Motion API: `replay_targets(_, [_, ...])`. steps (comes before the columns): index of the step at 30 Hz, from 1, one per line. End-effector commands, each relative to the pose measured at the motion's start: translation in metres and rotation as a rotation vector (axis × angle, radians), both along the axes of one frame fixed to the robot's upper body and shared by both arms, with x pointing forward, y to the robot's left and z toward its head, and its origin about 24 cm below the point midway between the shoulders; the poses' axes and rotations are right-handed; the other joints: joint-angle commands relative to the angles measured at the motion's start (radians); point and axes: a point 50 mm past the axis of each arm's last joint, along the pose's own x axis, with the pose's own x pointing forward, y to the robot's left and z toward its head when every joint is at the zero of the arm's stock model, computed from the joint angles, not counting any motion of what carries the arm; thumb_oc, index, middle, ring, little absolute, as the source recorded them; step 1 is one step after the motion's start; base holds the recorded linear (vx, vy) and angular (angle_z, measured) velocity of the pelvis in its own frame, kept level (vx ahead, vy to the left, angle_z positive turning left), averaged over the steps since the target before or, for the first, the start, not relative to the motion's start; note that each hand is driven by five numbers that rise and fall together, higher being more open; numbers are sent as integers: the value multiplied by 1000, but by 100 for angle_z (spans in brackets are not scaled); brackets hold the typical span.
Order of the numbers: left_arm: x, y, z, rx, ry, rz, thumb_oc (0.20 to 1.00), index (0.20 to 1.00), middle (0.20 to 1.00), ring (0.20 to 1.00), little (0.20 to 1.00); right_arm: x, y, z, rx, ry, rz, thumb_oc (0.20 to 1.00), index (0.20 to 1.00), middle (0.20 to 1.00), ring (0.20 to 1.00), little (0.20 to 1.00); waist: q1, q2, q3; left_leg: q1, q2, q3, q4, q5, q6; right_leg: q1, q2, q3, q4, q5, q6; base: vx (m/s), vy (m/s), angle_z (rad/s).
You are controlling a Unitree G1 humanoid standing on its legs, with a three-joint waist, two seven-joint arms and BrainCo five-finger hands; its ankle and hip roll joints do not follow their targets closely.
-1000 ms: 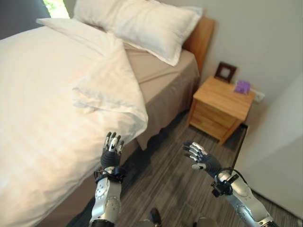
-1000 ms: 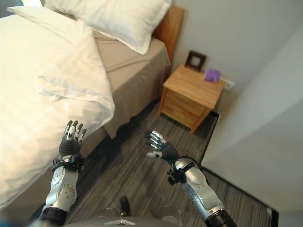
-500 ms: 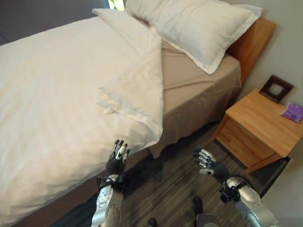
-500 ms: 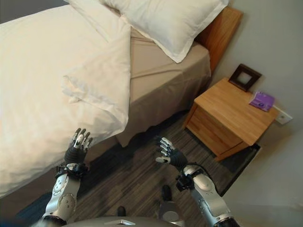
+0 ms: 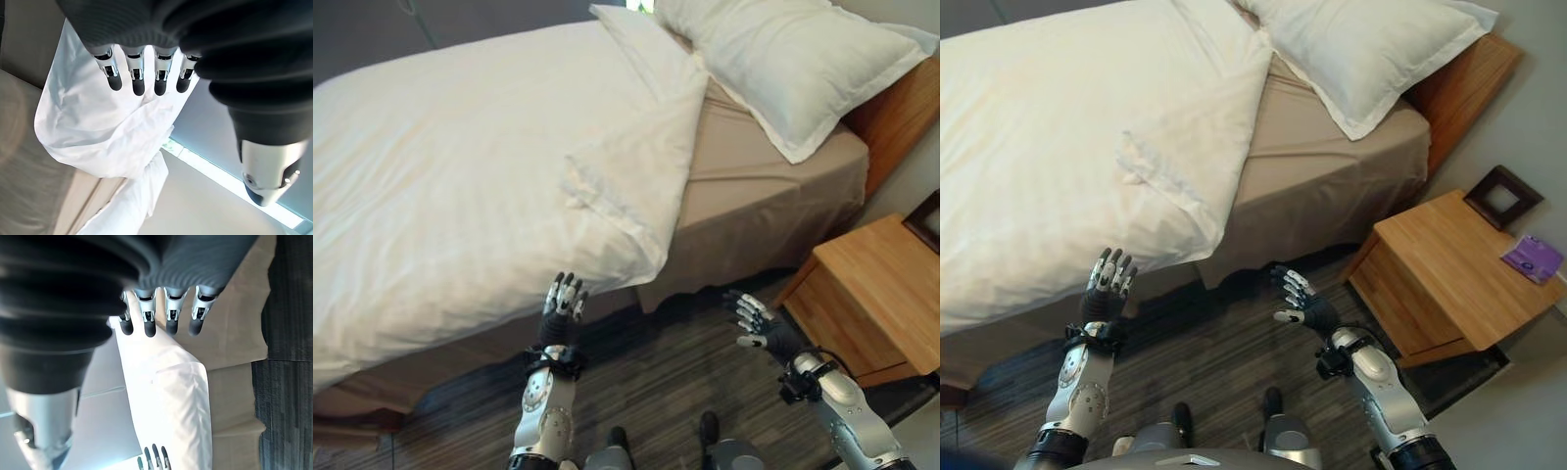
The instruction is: Making the bed.
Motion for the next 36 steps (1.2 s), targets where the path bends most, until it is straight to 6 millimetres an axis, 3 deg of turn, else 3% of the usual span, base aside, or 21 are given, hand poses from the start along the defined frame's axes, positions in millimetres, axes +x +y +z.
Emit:
replay_targets(1, [-1, 14, 23, 85, -100, -1, 1000, 1000, 1000, 1000, 1000, -6, 9, 9, 77, -57, 0, 1000, 1000, 1000, 1000, 1000, -2, -89, -58, -8, -62, 12, 90, 152, -19, 98, -42, 52, -39, -24, 34, -18, -67, 9])
replay_targets(6, [-9, 12, 11, 79, -45, -18, 1000, 1000, 1000, 1000, 1000, -8, 22, 8, 69, -59, 50, 1000, 1000, 1000, 1000, 1000, -13, -68, -64, 74, -108, -37, -46, 100, 10, 97, -33, 51, -41, -29, 44, 3, 43, 8])
replay_targets(14, [-14, 13, 8, 87, -20, -9, 1000, 1000, 1000, 1000, 1000, -12, 24, 3, 121, -30, 16, 1000, 1000, 1000, 1000, 1000, -29, -46, -71, 112, -121, -40, -137, 109, 26, 74, -41, 69, -44, -11, 61, -27, 76, 7])
replay_targets(15, [-50, 56, -13, 93, 116, 175, 1000, 1000, 1000, 1000, 1000, -6, -39, 2, 243, -64, -456, 1000, 1000, 1000, 1000, 1000, 10, -97, -84, 171, -126, 80, -151, 9, 65, 19, -106, -6, 10, 45, 122, -39, 27, -1])
replay_targets(23, [-31, 39, -1, 90, 59, 97, 1000, 1000, 1000, 1000, 1000, -5, -37, -6, 397, -38, -534, 1000, 1000, 1000, 1000, 1000, -11, -93, -102, 179, -122, 79, -147, 10, 65, 37, -100, -1, -3, 35, 116, -9, 9, 0])
replay_targets(25, [-21, 36, 3, 128, 43, 78, 1000, 1000, 1000, 1000, 1000, -5, -24, -10, 334, -7, -441, 1000, 1000, 1000, 1000, 1000, -18, -89, -66, 188, -127, 65, -135, -4, 84, -43, -118, 18, 183, 47, 129, -70, 96, 2])
replay_targets(27, [-21, 36, 2, 147, 48, 78, 1000, 1000, 1000, 1000, 1000, -5, -15, -9, 317, -7, -375, 1000, 1000, 1000, 1000, 1000, -22, -83, -32, 197, -136, 62, -127, -15, 104, -135, -134, 41, 386, 151, 157, -67, 103, 0])
replay_targets(28, [-21, 36, 2, 147, 49, 78, 1000, 1000, 1000, 1000, 1000, -5, -15, -9, 317, -7, -375, 1000, 1000, 1000, 1000, 1000, -21, -83, -33, 196, -136, 62, -127, -15, 104, -136, -134, 41, 386, 151, 157, -4, 75, -2])
replay_targets(30, [-22, 37, 0, 152, 61, 69, 1000, 1000, 1000, 1000, 1000, -6, -7, -9, 283, -5, -311, 1000, 1000, 1000, 1000, 1000, -35, -64, -4, 218, -126, 33, -121, -26, 111, -209, -115, 98, 522, 191, 160, 160, 3, 0])
replay_targets(31, [-26, 39, -3, 159, 72, 72, 1000, 1000, 1000, 1000, 1000, -8, -2, -11, 289, 9, -296, 1000, 1000, 1000, 1000, 1000, -44, -57, -7, 251, -125, 14, -135, -39, 99, -256, -148, 120, 468, 188, 151, 242, -45, 7])
replay_targets(32, [-26, 39, -3, 159, 72, 72, 1000, 1000, 1000, 1000, 1000, -8, -2, -11, 289, 9, -296, 1000, 1000, 1000, 1000, 1000, -44, -57, -6, 251, -125, 14, -135, -39, 99, -255, -149, 120, 468, 188, 151, 350, -104, 13])
replay_targets(33, [-27, 41, -1, 159, 60, 72, 1000, 1000, 1000, 1000, 1000, -9, -1, -12, 307, 16, -295, 1000, 1000, 1000, 1000, 1000, -52, -53, -12, 269, -118, 5, -140, -49, 82, -261, -181, 123, 381, 195, 151, 457, -192, 13])
replay_targets(34, [-27, 41, -1, 143, 58, 69, 1000, 1000, 1000, 1000, 1000, -12, -1, -16, 316, 39, -292, 1000, 1000, 1000, 1000, 1000, -70, -56, -16, 306, -109, -22, -146, -72, 49, -242, -220, 124, 177, 203, 160, 605, -274, 21])
replay_targets(36, [-24, 43, 0, 165, 54, 67, 1000, 1000, 1000, 1000, 1000, -16, 0, -20, 295, 61, -273, 1000, 1000, 1000, 1000, 1000, -89, -61, -21, 349, -82, -48, -151, -95, 17, -248, -224, 130, -13, 201, 182, 502, -284, 43])
